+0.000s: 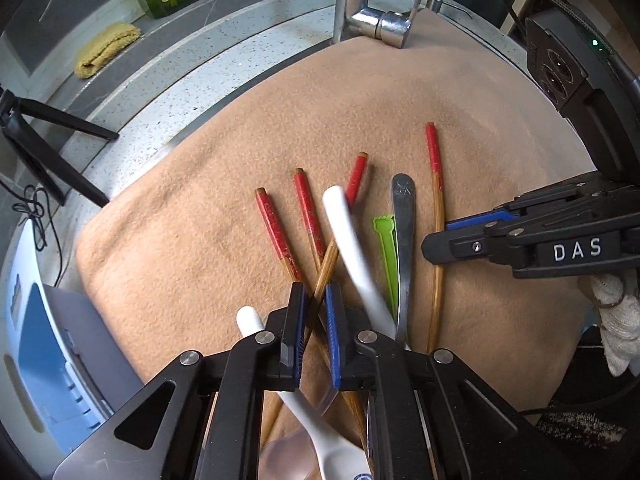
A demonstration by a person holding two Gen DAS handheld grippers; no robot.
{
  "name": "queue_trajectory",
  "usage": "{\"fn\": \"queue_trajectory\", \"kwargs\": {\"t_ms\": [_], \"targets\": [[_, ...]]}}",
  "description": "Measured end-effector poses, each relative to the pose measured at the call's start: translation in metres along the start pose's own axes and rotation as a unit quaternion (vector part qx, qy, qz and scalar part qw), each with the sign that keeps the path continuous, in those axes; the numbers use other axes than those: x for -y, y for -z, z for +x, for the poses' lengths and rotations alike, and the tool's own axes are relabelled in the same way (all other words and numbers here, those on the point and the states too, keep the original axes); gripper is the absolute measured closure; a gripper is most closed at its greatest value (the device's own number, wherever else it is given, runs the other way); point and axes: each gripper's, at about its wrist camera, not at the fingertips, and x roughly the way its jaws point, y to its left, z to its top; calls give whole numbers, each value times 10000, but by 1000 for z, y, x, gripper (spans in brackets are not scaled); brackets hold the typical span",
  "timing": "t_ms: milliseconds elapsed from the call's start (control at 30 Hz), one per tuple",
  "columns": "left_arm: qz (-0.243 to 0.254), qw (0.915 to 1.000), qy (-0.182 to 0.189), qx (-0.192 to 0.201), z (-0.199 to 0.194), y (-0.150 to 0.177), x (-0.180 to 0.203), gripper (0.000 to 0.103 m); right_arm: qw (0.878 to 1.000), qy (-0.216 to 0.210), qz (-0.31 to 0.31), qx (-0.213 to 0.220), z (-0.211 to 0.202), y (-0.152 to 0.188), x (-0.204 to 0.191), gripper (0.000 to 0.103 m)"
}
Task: Organize utensils
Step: 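Lower the left gripper onto a red-tipped chopstick and close on it, then lift the red-tipped chopstick with the left gripper off the towel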
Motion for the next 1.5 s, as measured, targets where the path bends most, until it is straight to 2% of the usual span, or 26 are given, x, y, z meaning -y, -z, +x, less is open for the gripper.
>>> {"fn": "queue_trajectory", "kwargs": {"t_ms": [300, 500, 667, 767, 900, 1033, 1133, 1200, 1500], "targets": [[-466, 9989, 53, 82, 3, -4, -11, 95, 10000, -60, 45, 32, -3, 2, 5, 89], [-369, 9993, 0, 95, 4, -8, -3, 95, 10000, -46, -42, 7, -2, 1, 1, 89], [-759, 9965, 100, 327, -4, -5, -12, 96, 9998, -147, -15, 101, -10, 3, 5, 91], [-1015, 9938, 152, 432, -6, -3, -21, 97, 9997, -137, -31, 176, -14, 2, 7, 97], [-1228, 9906, 282, 537, -6, -4, -26, 97, 9997, -119, -50, 212, -17, 1, 12, 97], [-1023, 9940, 39, 391, 3, -3, -16, 97, 9998, -123, -53, 142, -13, 2, 14, 97], [-794, 9947, -501, 410, 2, -7, -10, 98, 9998, -91, -84, 155, -12, 2, 14, 97], [-627, 9950, -640, 452, -1, -11, -6, 98, 9998, -86, -65, 148, -11, 1, 14, 97], [-1214, 9886, 100, 890, -26, -21, -25, 98, 9991, -146, -106, 374, -27, -3, 14, 97]]}}
